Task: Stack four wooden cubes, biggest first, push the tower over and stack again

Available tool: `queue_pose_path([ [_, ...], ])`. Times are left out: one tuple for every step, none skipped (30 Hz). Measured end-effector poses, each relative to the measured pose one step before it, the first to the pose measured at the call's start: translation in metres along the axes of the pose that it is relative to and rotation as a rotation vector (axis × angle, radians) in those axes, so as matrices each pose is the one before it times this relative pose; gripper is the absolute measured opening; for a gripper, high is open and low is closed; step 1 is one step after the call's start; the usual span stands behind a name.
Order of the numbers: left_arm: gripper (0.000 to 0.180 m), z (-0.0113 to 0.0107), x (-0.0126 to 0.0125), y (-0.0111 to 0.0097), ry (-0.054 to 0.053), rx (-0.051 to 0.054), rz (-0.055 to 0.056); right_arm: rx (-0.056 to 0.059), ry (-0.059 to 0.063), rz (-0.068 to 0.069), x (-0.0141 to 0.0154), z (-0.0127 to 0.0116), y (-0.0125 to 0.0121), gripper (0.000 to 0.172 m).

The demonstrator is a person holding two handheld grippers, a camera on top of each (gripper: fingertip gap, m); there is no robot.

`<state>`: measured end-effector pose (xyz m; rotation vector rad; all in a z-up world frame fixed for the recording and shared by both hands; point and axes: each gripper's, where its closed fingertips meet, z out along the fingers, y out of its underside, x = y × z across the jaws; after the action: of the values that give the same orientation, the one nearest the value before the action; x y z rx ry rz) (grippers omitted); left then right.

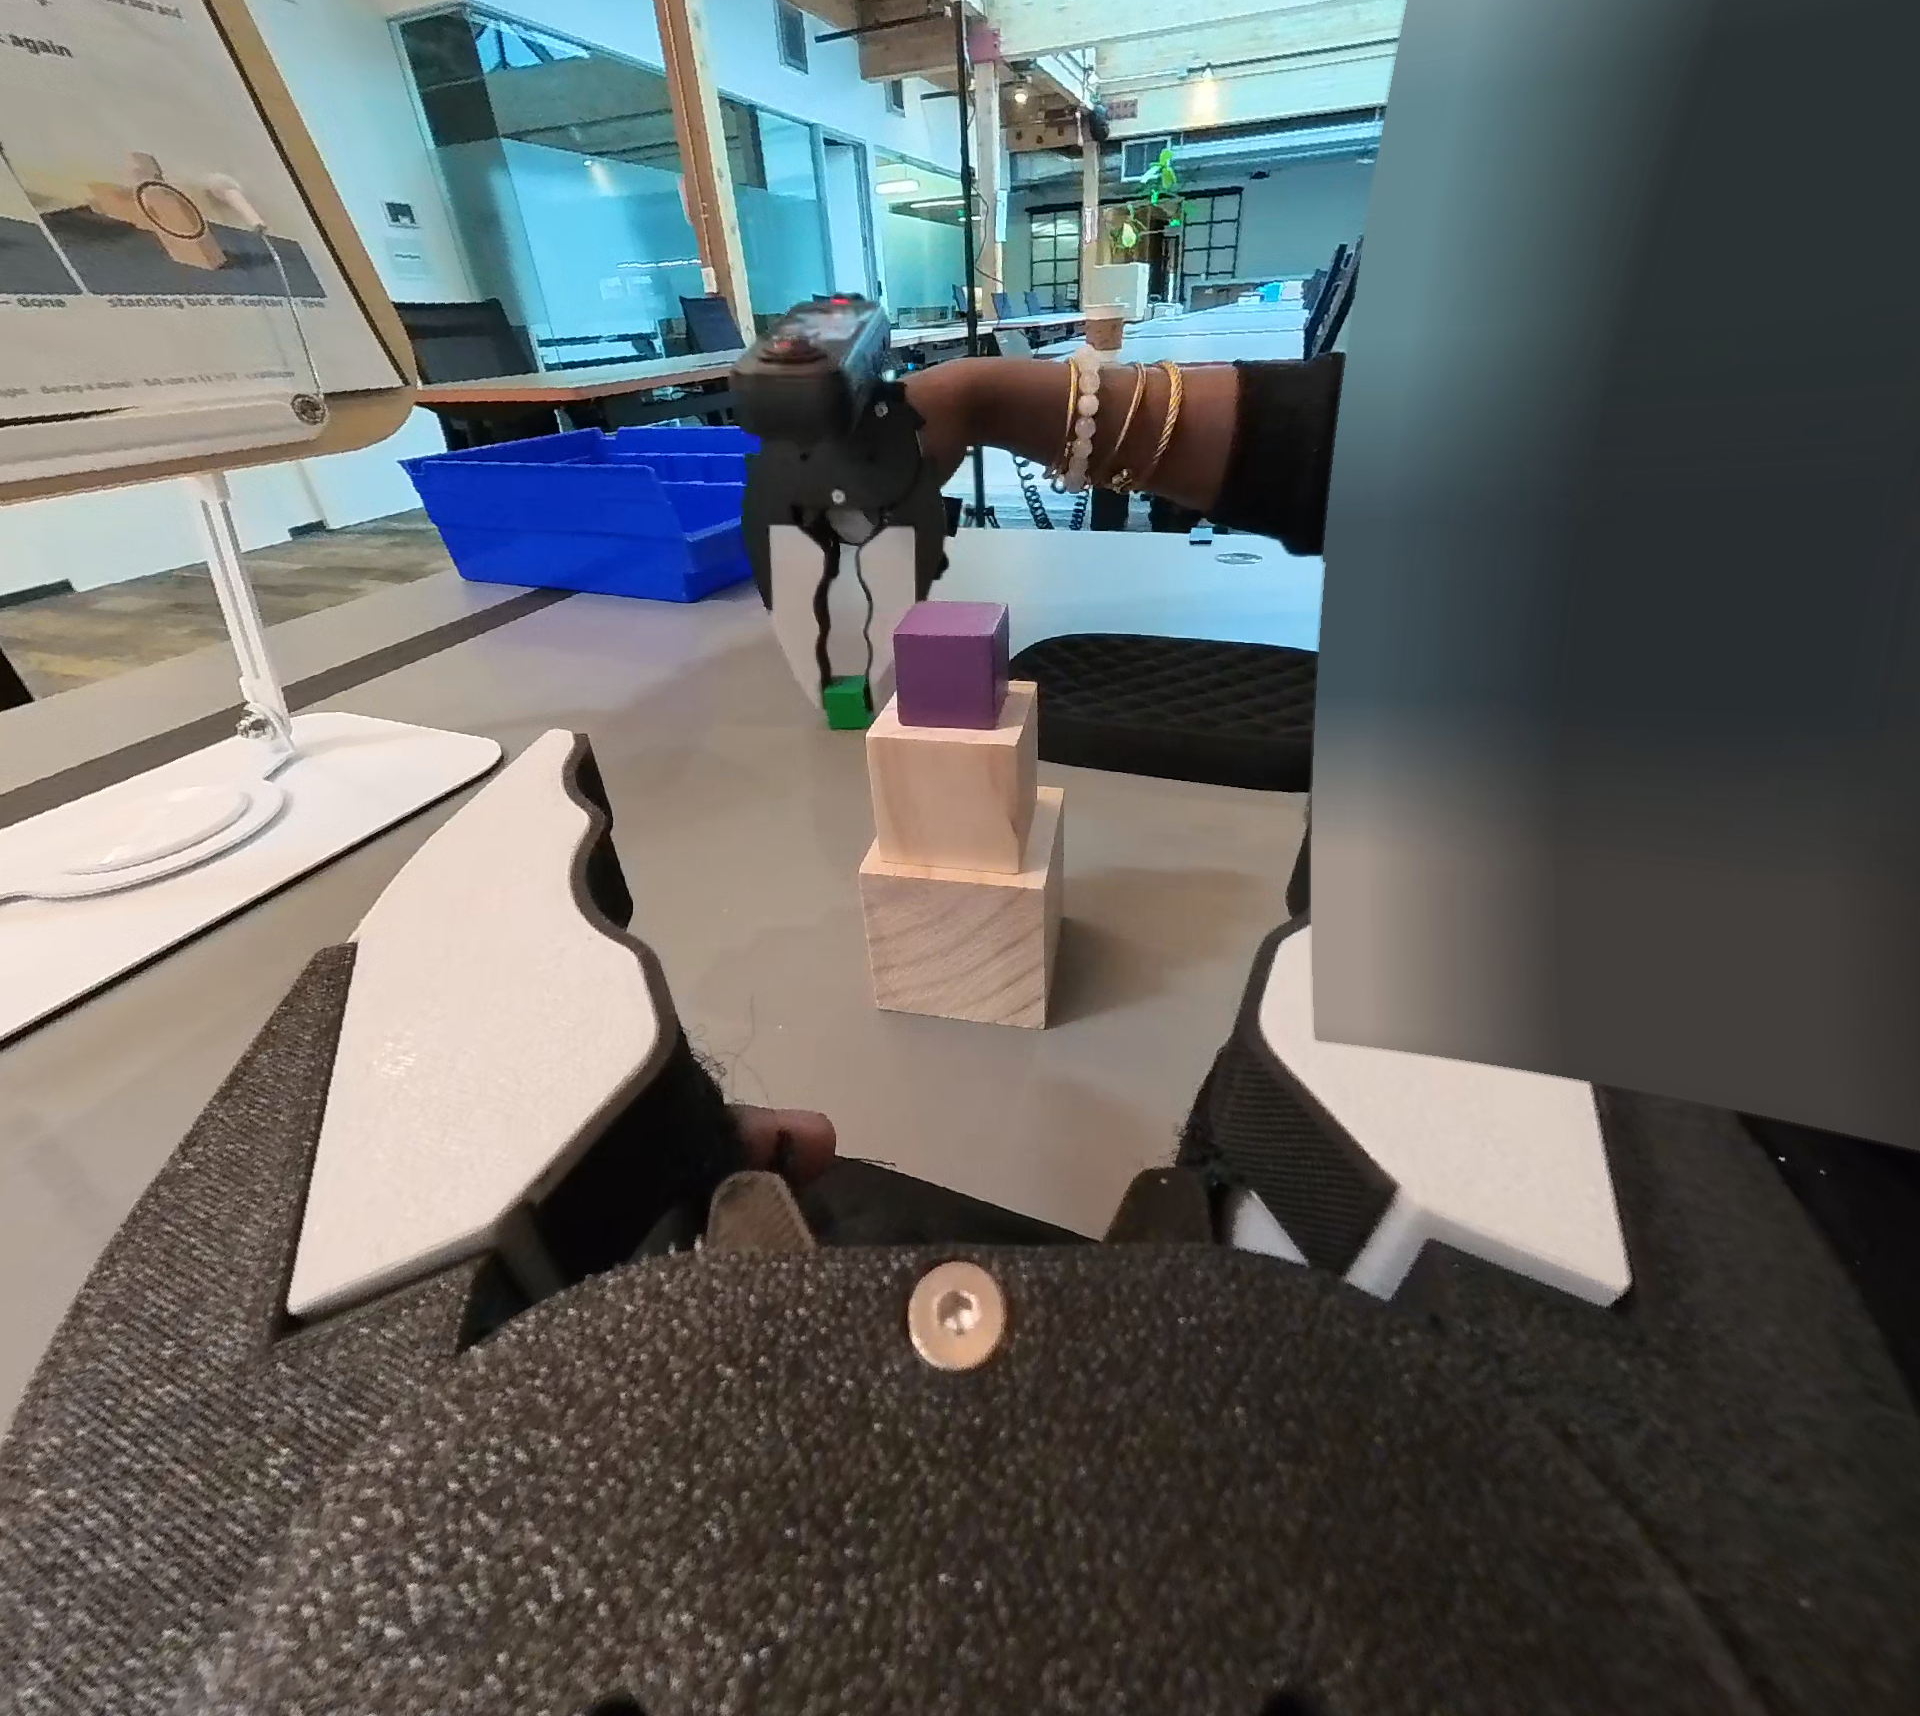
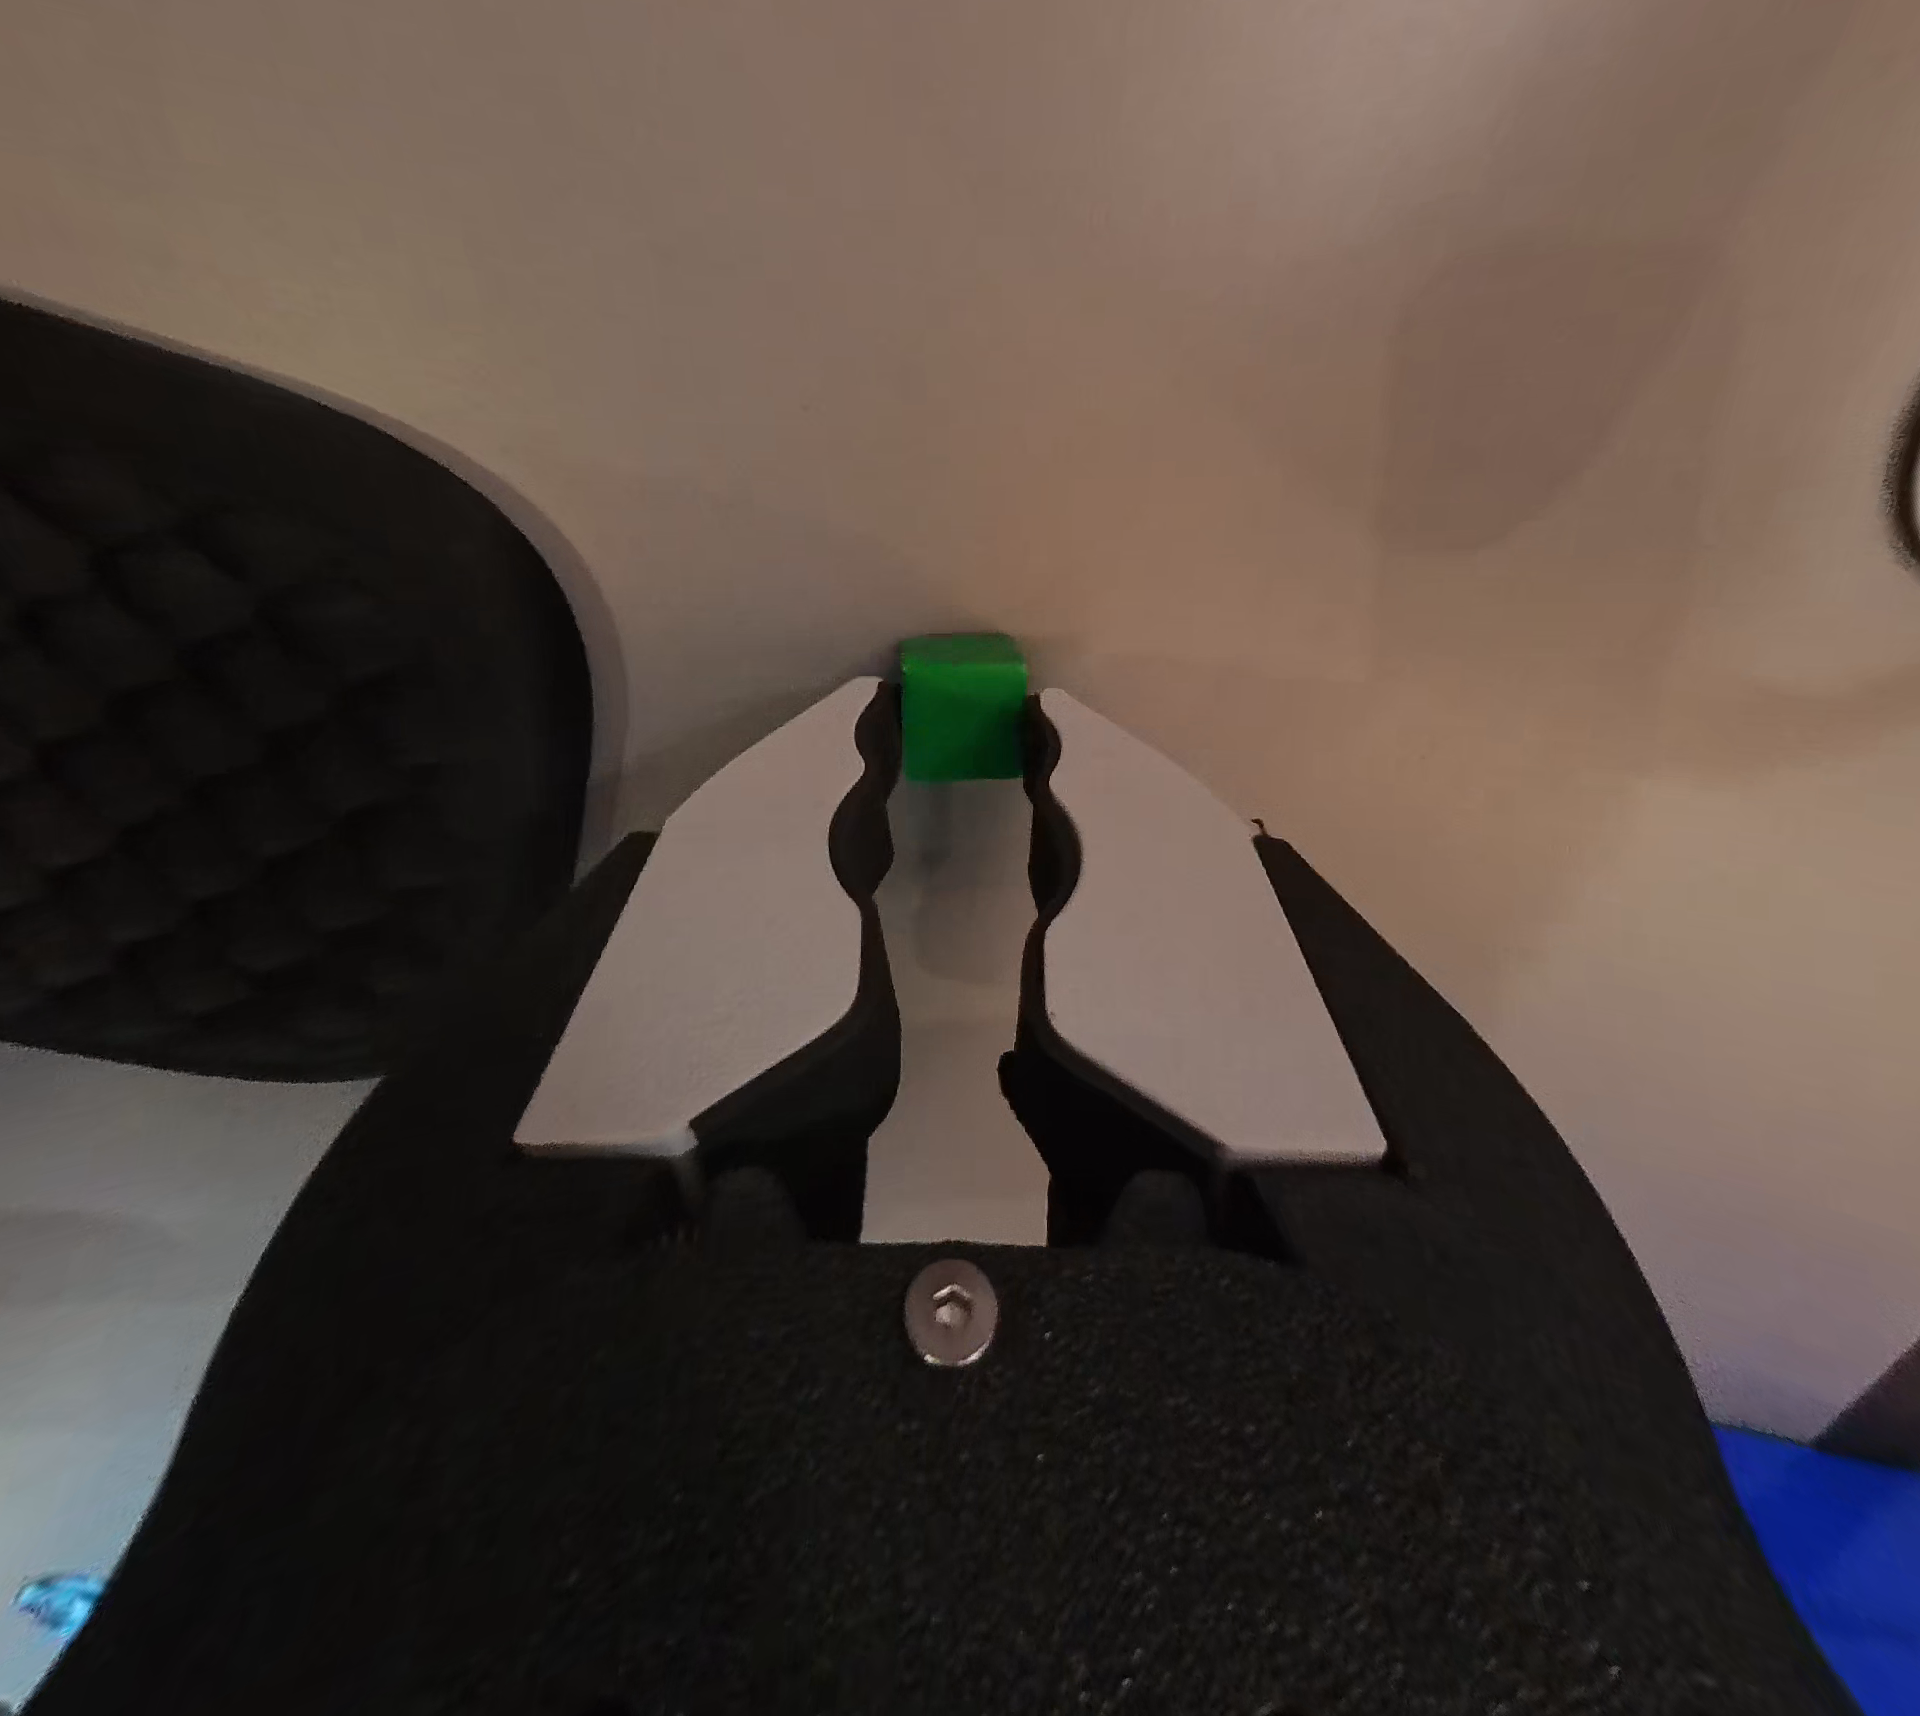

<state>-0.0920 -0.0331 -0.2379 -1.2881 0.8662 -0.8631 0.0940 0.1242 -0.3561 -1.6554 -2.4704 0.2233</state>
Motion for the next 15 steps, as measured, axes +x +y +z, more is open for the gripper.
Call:
queue_pose_path([
  [0.125, -0.00002, 0.00002, 0.00004, 0.0, -0.0003, -0.0002, 0.011, 0.0072, 0.0077, 0.00086, -0.00248, -0.00235, 0.021],
  [0.125, 0.00004, -0.00006, 0.00002, -0.0001, -0.0001, -0.0006, 0.0093, 0.0139, 0.0125, 0.00149, -0.0037, -0.00273, 0.022],
  [0.125, -0.00002, -0.00003, 0.00003, -0.0004, -0.0003, -0.0003, 0.0016, 0.0226, 0.0208, 0.00244, -0.00498, -0.00282, 0.022],
  [0.125, 0.00008, -0.00005, 0.00002, -0.0004, -0.0001, 0.0006, -0.0018, 0.0149, 0.0274, 0.00104, -0.00614, -0.00398, 0.022],
  [0.125, 0.00008, -0.00004, 0.0001, -0.0012, -0.0008, 0.0009, 0.0069, 0.0068, 0.0262, -0.00121, -0.00726, -0.00692, 0.022],
  [0.125, 0.00011, 0.00002, 0.00022, -0.0011, -0.0016, 0.0008, 0.0172, 0.0008, 0.0217, -0.00317, -0.00792, -0.0102, 0.022],
  [0.125, 0.00008, -0.00015, 0.00019, -0.0014, -0.0014, 0.0008, 0.02, -0.0046, 0.0155, -0.00514, -0.00826, -0.01217, 0.022],
  [0.125, 0.0002, -0.0004, 0.00023, -0.0035, -0.0016, -0.0002, 0.017, 0.0008, 0.0108, -0.00536, -0.00831, -0.01305, 0.022],
  [0.124, 0.00017, -0.00106, 0.00028, -0.0077, -0.0019, -0.0016, 0.0134, -0.0034, 0.0068, -0.00665, -0.00807, -0.01357, 0.022],
  [0.124, 0.00019, -0.00157, 0.00016, -0.0105, -0.0016, -0.0029, 0.013, -0.0087, 0.0054, -0.00801, -0.00731, -0.01431, 0.022],
  [0.124, 0.00011, -0.00064, 0.00021, -0.0054, -0.0015, -0.0009, 0.0141, -0.0093, 0.0072, -0.00846, -0.00628, -0.01483, 0.022],
  [0.124, 0.00011, 0.00006, 0.00012, -0.0007, -0.001, 0.0024, 0.0133, -0.0102, 0.0048, -0.00881, -0.0051, -0.0149, 0.021],
  [0.124, 0.0001, 0.00021, 0.00011, -0.0007, -0.001, 0.0032, 0.0074, -0.0124, -0.0043, -0.00915, -0.00369, -0.01358, 0.022],
  [0.124, 0.00025, 0.00028, 0.00035, -0.0003, -0.0019, 0.0032, -0.0001, -0.0026, -0.0109, -0.0075, -0.00241, -0.01184, 0.022],
  [0.124, 0.00025, 0.0006, 0.00033, 0.0016, -0.0026, 0.004, -0.009, 0.0077, -0.011, -0.00526, -0.00171, -0.00974, 0.022],
])
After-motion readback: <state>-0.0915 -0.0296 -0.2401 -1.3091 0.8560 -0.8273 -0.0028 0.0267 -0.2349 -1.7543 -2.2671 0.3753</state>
